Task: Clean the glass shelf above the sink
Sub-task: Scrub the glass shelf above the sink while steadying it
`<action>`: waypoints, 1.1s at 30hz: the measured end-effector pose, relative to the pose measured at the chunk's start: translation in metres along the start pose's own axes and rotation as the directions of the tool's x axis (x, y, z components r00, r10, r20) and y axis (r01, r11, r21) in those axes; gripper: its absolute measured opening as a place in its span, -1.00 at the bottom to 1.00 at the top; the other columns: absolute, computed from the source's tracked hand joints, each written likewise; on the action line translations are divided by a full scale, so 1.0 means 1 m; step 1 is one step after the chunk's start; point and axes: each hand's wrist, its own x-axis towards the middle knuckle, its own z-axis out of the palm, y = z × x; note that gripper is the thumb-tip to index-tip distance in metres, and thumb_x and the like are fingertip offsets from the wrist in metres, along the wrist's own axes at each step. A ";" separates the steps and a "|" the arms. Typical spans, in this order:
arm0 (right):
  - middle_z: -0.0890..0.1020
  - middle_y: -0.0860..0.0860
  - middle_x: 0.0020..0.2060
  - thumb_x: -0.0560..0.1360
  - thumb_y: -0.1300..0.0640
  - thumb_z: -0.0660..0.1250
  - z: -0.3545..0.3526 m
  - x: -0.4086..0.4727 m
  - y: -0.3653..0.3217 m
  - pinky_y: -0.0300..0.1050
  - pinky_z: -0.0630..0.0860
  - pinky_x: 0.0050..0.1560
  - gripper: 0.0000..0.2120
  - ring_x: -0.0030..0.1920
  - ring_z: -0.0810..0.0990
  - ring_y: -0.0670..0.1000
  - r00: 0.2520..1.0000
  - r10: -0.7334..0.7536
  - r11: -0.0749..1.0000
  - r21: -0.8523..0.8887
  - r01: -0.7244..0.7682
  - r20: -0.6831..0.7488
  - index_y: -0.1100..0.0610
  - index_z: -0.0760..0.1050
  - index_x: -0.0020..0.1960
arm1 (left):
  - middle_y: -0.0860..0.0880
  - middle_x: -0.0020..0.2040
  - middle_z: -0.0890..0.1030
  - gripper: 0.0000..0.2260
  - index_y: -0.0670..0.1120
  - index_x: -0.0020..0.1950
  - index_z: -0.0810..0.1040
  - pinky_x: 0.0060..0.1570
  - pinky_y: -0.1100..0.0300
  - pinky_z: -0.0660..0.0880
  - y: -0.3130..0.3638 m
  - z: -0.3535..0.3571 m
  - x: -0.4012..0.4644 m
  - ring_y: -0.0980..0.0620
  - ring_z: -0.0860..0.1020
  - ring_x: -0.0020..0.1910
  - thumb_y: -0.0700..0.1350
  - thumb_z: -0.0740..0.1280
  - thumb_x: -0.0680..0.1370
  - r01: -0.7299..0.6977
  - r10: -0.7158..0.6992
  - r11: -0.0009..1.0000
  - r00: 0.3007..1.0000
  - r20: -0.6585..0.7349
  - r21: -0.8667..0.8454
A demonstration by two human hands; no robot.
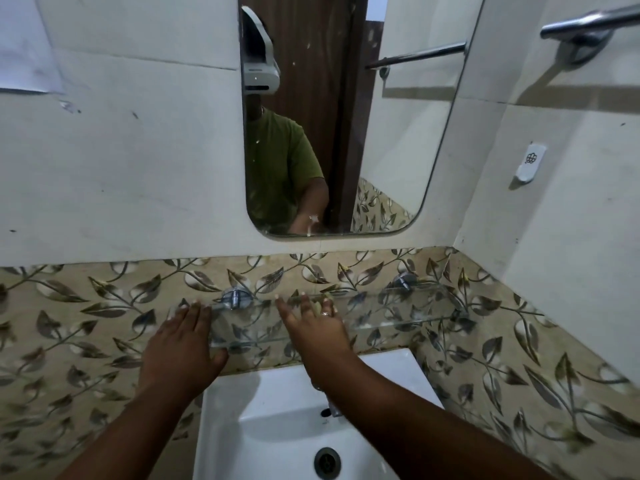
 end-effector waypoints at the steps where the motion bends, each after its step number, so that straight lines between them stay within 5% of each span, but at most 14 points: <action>1: -0.11 0.26 0.59 0.49 0.20 0.43 -0.002 0.006 -0.006 0.43 0.22 0.38 0.10 0.50 -0.02 0.52 1.000 0.014 1.000 0.026 -0.014 -0.004 -0.19 -0.43 0.53 | -0.20 0.42 0.42 -0.20 -0.17 0.44 0.35 0.33 -0.08 0.34 0.001 -0.001 0.000 -0.17 0.36 0.41 0.26 0.25 0.31 0.006 -0.006 1.000 1.000 -0.005 -0.005; 5: -0.09 0.29 0.58 0.58 0.21 0.28 -0.004 0.017 -0.035 0.47 0.15 0.40 -0.12 0.49 -0.03 0.54 1.000 0.020 0.997 0.079 -0.020 0.002 -0.16 -0.31 0.56 | -0.18 0.44 0.39 -0.20 -0.15 0.45 0.32 0.34 -0.06 0.33 0.003 -0.005 -0.003 -0.14 0.34 0.42 0.27 0.23 0.32 0.015 -0.015 1.000 1.000 0.011 -0.009; 7: -0.04 0.29 0.58 0.59 0.18 0.27 0.002 0.011 -0.042 0.46 0.13 0.40 -0.29 0.49 0.01 0.53 0.999 -0.008 0.995 0.096 0.011 -0.034 -0.03 -0.09 0.55 | -0.19 0.44 0.39 -0.20 -0.15 0.46 0.32 0.35 -0.06 0.33 0.002 -0.005 -0.005 -0.14 0.34 0.42 0.26 0.23 0.32 0.009 -0.009 1.000 1.000 0.014 -0.009; 10: 0.07 0.30 0.57 0.60 0.17 0.25 0.008 -0.006 -0.030 0.38 0.33 0.31 -0.53 0.48 0.14 0.49 0.986 -0.075 0.991 0.102 0.092 -0.152 0.06 0.15 0.44 | -0.19 0.43 0.41 -0.20 -0.16 0.44 0.34 0.34 -0.06 0.34 -0.001 -0.006 -0.005 -0.15 0.36 0.41 0.25 0.26 0.31 0.002 -0.002 1.000 1.000 0.017 -0.002; 13: 0.13 0.27 0.56 0.52 0.26 0.33 0.009 -0.017 -0.005 0.26 0.47 0.19 -0.37 0.46 0.25 0.39 0.975 -0.120 0.987 0.086 0.138 -0.187 0.05 0.15 0.51 | -0.20 0.39 0.45 -0.20 -0.18 0.42 0.37 0.31 -0.08 0.39 -0.002 -0.005 -0.004 -0.16 0.39 0.38 0.23 0.30 0.28 -0.006 0.006 1.000 1.000 0.015 -0.012; 16: 0.01 0.26 0.59 0.58 0.10 0.33 0.009 -0.005 -0.002 0.28 0.24 0.42 -0.25 0.54 0.05 0.39 0.994 -0.031 0.997 0.060 0.038 -0.108 0.02 -0.05 0.61 | -0.19 0.39 0.45 -0.20 -0.17 0.42 0.37 0.29 -0.07 0.39 -0.001 -0.004 -0.004 -0.16 0.40 0.38 0.23 0.31 0.27 -0.003 0.003 1.000 1.000 0.014 -0.009; 20: 0.00 0.28 0.59 0.57 0.02 0.33 0.006 0.025 -0.027 0.31 0.04 0.50 -0.24 0.55 -0.01 0.39 0.994 0.012 0.996 0.090 -0.003 -0.105 0.05 -0.04 0.60 | -0.18 0.38 0.47 -0.21 -0.16 0.41 0.39 0.26 -0.08 0.40 0.000 -0.005 -0.004 -0.16 0.41 0.36 0.23 0.32 0.27 0.008 -0.008 1.000 1.000 0.011 -0.001; 28: 0.00 0.24 0.60 0.43 -0.02 0.49 0.038 -0.009 -0.015 0.29 0.01 0.51 -0.01 0.56 -0.02 0.34 0.961 -0.103 0.987 0.090 0.130 -0.257 0.05 -0.10 0.60 | -0.18 0.38 0.46 -0.21 -0.15 0.41 0.38 0.25 -0.10 0.41 0.000 -0.004 -0.002 -0.17 0.41 0.36 0.21 0.34 0.27 0.005 -0.005 1.000 1.000 0.016 -0.009; 33: 0.02 0.18 0.61 0.42 -0.07 0.49 0.040 -0.012 0.017 0.21 0.11 0.49 0.01 0.57 0.00 0.29 0.966 -0.040 0.996 0.072 0.060 -0.255 0.00 -0.12 0.60 | -0.20 0.37 0.47 -0.23 -0.17 0.40 0.39 0.26 -0.10 0.40 0.000 -0.001 -0.001 -0.18 0.41 0.35 0.20 0.31 0.28 -0.008 0.008 1.000 1.000 0.003 -0.010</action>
